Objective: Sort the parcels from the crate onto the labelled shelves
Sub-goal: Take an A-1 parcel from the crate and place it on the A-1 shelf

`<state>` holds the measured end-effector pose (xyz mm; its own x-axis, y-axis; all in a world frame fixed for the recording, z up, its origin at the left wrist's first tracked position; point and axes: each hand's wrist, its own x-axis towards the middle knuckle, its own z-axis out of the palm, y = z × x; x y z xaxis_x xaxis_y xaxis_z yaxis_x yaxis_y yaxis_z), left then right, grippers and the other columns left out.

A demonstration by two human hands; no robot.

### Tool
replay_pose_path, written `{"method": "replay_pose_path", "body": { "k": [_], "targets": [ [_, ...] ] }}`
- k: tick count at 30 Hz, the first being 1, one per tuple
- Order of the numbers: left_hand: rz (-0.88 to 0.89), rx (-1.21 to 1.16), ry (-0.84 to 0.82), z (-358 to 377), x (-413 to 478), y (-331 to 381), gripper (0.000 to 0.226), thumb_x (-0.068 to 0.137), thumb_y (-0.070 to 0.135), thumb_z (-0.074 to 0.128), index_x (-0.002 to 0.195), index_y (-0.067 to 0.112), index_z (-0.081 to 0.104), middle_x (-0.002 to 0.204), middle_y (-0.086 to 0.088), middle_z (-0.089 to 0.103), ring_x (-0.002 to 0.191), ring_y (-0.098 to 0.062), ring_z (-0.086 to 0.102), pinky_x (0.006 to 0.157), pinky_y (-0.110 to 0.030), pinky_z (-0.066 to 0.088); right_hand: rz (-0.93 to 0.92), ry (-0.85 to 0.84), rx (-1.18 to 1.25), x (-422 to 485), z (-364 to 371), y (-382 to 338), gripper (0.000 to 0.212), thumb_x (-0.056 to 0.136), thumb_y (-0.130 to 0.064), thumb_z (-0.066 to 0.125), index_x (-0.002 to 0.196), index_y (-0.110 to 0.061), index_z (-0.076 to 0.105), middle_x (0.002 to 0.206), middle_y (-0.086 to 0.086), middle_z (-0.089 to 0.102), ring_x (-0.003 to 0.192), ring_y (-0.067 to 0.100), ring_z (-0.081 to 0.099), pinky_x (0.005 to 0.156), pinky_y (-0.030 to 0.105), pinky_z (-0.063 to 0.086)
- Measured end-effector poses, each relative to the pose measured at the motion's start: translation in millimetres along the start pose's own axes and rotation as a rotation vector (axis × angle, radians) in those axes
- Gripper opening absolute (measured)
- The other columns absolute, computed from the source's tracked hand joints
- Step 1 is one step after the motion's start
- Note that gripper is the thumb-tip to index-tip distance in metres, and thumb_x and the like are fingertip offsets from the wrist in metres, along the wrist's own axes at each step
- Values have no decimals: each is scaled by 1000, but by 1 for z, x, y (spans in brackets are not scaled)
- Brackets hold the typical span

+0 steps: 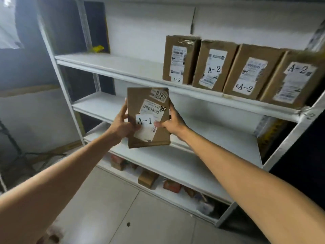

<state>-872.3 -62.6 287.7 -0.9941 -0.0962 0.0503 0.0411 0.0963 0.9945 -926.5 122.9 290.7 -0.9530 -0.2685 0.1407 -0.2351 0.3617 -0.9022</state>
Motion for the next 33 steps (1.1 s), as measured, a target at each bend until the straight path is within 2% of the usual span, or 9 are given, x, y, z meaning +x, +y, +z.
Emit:
{"method": "replay_pose_path", "body": {
  "k": [6,9,11,15,18,22,27,29,33],
  "targets": [
    [38,-22,-114,5,49,39,99,78,-22,54,149,39,21,105,-14,58,95,-30,60,49,-31,56,-18,87,18,36,-30,-23,102,72,-3,79,150,-28,17,139,5,51,129,27,45,106,45,40],
    [52,-32,-144,-2,68,52,97,79,-21,54,148,40,23,98,-8,59,92,-27,59,46,-29,54,-31,121,11,53,-32,-33,106,71,-4,79,151,-27,14,142,6,48,130,28,44,107,46,39],
    [73,-7,-169,-11,85,65,98,80,-22,53,148,40,20,105,-10,61,92,-26,60,46,-31,55,-47,137,19,71,-31,-44,105,71,-3,80,151,-26,17,142,6,48,130,28,44,106,47,39],
    [133,18,-185,-41,118,97,100,81,-18,56,149,42,15,125,-17,58,110,-36,58,59,-47,59,-110,171,12,109,-24,-77,104,70,-4,80,150,-25,18,142,5,47,132,26,41,107,48,39],
    [192,57,-184,-57,141,119,100,82,-16,57,148,45,13,124,-14,58,108,-36,59,70,-57,56,-147,185,-3,130,-27,-101,104,70,-5,80,151,-26,17,141,3,47,132,24,40,108,43,37],
    [293,46,-189,-97,183,167,100,81,-16,58,149,44,14,118,-9,59,105,-33,60,53,-38,58,-228,284,-20,172,-22,-159,100,68,-4,80,148,-25,24,137,5,52,129,25,44,102,39,41],
    [426,59,-181,-139,221,224,101,81,-14,60,148,46,14,126,-7,56,105,-28,59,65,-47,59,-359,423,-69,215,-18,-222,95,69,-10,82,146,-25,28,133,2,55,118,23,51,89,35,51],
    [479,72,-194,-153,237,248,101,81,-14,60,148,46,13,132,-8,52,110,-28,56,64,-44,60,-398,457,-77,230,-18,-246,94,70,-12,82,145,-27,28,131,0,57,112,18,52,83,29,52],
    [537,55,-251,-175,267,295,105,78,-13,65,147,48,15,128,-8,55,97,-22,58,52,-35,58,-455,470,-93,259,-26,-293,88,73,-11,79,145,-27,29,135,-2,53,121,23,50,95,39,50]
  ]
}}
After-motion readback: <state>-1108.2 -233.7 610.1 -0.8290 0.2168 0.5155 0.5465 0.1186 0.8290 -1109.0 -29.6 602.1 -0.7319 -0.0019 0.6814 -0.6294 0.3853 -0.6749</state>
